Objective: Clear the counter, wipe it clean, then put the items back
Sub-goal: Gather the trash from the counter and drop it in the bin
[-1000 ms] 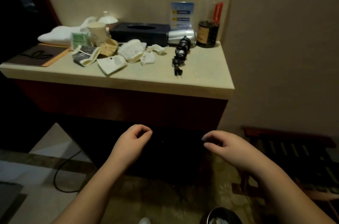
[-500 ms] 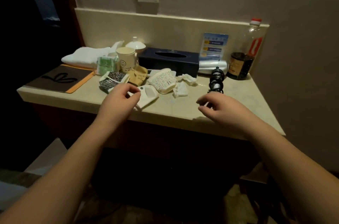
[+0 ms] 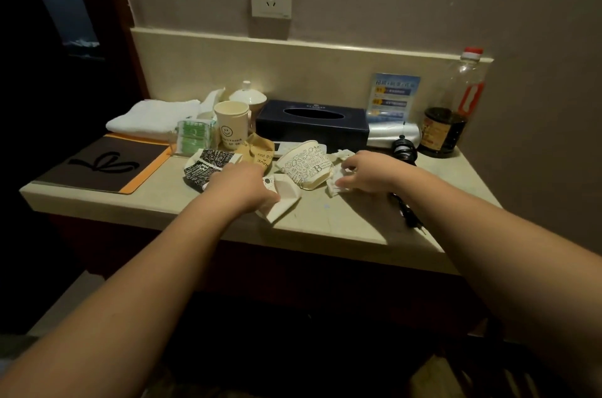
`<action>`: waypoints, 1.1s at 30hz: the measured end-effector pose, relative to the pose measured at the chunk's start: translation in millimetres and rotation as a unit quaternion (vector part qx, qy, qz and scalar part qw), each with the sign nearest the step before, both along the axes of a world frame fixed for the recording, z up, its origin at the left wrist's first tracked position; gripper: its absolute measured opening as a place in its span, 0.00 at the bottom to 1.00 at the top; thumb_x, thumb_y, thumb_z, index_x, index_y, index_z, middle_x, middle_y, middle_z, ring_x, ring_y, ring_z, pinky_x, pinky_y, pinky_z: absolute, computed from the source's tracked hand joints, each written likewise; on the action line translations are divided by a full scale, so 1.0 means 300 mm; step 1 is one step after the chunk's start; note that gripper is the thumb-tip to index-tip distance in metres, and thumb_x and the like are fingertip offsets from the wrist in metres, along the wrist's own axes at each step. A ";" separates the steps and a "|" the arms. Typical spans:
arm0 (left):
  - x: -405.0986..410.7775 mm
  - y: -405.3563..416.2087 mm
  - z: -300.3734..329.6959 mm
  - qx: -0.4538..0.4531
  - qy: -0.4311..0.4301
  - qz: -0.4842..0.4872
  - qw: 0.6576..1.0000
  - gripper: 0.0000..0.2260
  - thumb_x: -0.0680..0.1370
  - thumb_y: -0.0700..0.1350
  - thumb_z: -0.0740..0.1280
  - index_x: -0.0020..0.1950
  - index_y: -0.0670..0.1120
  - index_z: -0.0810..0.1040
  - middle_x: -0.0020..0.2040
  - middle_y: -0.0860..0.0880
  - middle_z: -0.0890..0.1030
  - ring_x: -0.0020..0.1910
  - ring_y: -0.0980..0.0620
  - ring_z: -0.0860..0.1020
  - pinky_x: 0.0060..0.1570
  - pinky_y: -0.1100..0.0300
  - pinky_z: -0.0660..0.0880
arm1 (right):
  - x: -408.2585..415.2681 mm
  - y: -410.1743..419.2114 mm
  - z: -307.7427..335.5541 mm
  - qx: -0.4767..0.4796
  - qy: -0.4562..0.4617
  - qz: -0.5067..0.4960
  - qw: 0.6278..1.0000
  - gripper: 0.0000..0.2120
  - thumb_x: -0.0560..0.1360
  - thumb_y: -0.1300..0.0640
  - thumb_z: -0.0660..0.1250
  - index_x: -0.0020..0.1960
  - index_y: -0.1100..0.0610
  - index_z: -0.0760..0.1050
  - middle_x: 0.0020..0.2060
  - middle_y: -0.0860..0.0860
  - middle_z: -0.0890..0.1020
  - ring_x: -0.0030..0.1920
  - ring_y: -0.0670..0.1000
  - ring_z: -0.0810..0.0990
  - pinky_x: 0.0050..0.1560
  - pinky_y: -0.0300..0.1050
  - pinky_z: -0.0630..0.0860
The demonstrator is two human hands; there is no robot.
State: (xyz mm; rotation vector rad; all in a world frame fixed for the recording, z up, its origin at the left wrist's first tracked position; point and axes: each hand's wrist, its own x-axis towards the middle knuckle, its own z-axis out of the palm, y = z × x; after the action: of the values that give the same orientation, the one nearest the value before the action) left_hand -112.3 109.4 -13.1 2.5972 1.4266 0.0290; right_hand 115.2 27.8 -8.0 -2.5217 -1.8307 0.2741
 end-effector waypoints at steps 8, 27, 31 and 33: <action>0.019 0.020 -0.015 -0.003 -0.001 0.008 1.000 0.27 0.71 0.59 0.71 0.64 0.47 0.74 0.61 0.45 0.75 0.60 0.44 0.72 0.60 0.47 0.72 | -0.009 0.021 -0.015 0.007 -0.007 -0.006 1.000 0.22 0.76 0.44 0.65 0.67 0.53 0.73 0.59 0.53 0.78 0.56 0.53 0.76 0.50 0.43 0.71; 0.077 0.023 0.109 -0.217 -0.361 0.026 0.907 0.09 0.77 0.48 0.68 0.55 0.46 0.79 0.48 0.46 0.82 0.42 0.49 0.79 0.38 0.55 0.76 | 0.086 0.040 0.112 0.080 0.023 -0.073 0.994 0.13 0.78 0.49 0.64 0.57 0.54 0.77 0.49 0.51 0.79 0.48 0.51 0.76 0.43 0.42 0.70; 0.170 0.042 0.087 -0.154 -0.305 0.020 0.940 0.11 0.78 0.49 0.66 0.58 0.46 0.78 0.49 0.48 0.81 0.47 0.49 0.79 0.43 0.54 0.77 | 0.068 0.074 0.066 0.064 0.042 -0.106 0.991 0.13 0.77 0.50 0.65 0.59 0.53 0.76 0.48 0.51 0.79 0.48 0.51 0.77 0.44 0.41 0.72; 0.206 0.056 0.077 -0.132 -0.277 0.029 0.951 0.13 0.79 0.49 0.65 0.62 0.46 0.76 0.51 0.48 0.79 0.48 0.49 0.77 0.45 0.54 0.77 | 0.059 0.084 0.044 0.059 0.043 -0.117 0.990 0.14 0.77 0.51 0.65 0.61 0.54 0.76 0.49 0.51 0.78 0.50 0.52 0.76 0.47 0.43 0.73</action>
State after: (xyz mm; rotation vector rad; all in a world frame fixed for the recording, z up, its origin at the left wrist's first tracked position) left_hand -50.5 126.2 10.0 2.0955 1.1966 0.4990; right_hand 133.0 53.1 5.1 -2.5653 -1.4571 0.2569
